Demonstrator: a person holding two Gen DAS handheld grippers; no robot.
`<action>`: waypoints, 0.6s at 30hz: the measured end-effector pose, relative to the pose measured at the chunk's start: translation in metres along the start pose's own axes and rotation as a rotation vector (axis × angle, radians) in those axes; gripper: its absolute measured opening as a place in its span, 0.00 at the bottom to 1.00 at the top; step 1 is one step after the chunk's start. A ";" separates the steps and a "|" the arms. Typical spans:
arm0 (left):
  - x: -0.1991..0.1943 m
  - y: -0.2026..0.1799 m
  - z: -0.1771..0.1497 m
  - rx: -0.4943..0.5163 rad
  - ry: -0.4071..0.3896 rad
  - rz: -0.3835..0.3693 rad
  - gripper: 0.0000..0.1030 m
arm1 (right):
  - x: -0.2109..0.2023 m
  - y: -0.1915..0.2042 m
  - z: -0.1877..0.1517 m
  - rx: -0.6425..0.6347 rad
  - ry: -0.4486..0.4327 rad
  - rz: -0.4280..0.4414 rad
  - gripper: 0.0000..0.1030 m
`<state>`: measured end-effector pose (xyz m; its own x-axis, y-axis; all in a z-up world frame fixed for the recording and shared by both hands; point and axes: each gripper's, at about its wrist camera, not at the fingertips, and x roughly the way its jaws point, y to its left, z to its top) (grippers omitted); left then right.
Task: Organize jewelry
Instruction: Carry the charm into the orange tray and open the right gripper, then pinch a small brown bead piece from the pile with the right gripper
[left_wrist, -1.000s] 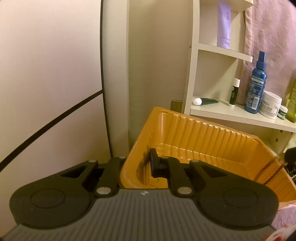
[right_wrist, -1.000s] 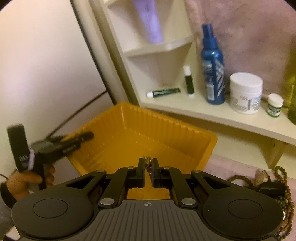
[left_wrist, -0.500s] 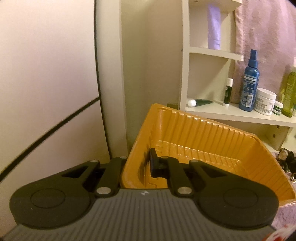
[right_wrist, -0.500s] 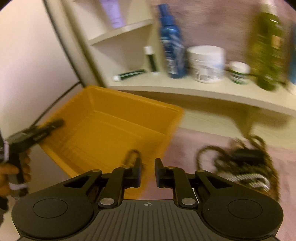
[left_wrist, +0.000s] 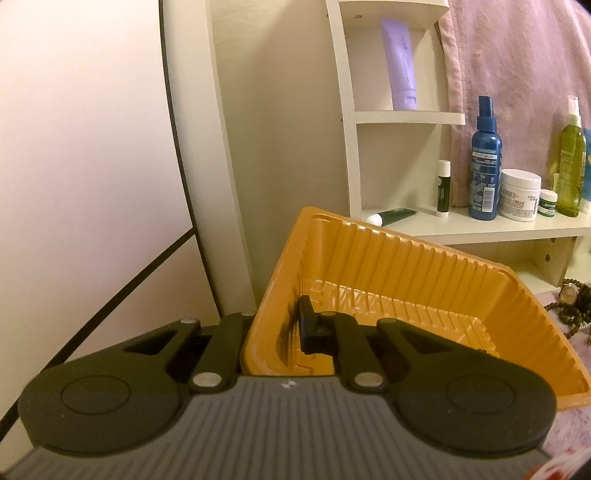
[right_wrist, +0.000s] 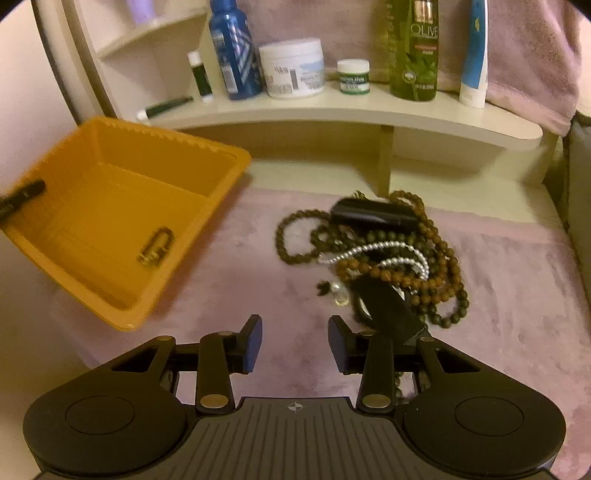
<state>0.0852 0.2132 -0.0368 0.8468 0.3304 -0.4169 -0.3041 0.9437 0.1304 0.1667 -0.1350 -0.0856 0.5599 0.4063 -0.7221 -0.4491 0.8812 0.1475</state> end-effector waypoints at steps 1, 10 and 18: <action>0.000 0.000 0.000 0.000 0.001 0.000 0.10 | 0.001 0.000 0.000 -0.003 -0.014 -0.011 0.39; 0.005 -0.002 0.004 0.007 0.002 -0.002 0.11 | 0.023 0.004 0.010 -0.095 -0.025 -0.075 0.39; 0.006 -0.002 0.004 -0.001 0.010 0.003 0.11 | 0.033 0.006 0.010 -0.192 -0.039 -0.090 0.38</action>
<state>0.0924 0.2129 -0.0363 0.8416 0.3330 -0.4253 -0.3068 0.9427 0.1309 0.1897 -0.1140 -0.1023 0.6285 0.3400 -0.6995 -0.5183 0.8537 -0.0508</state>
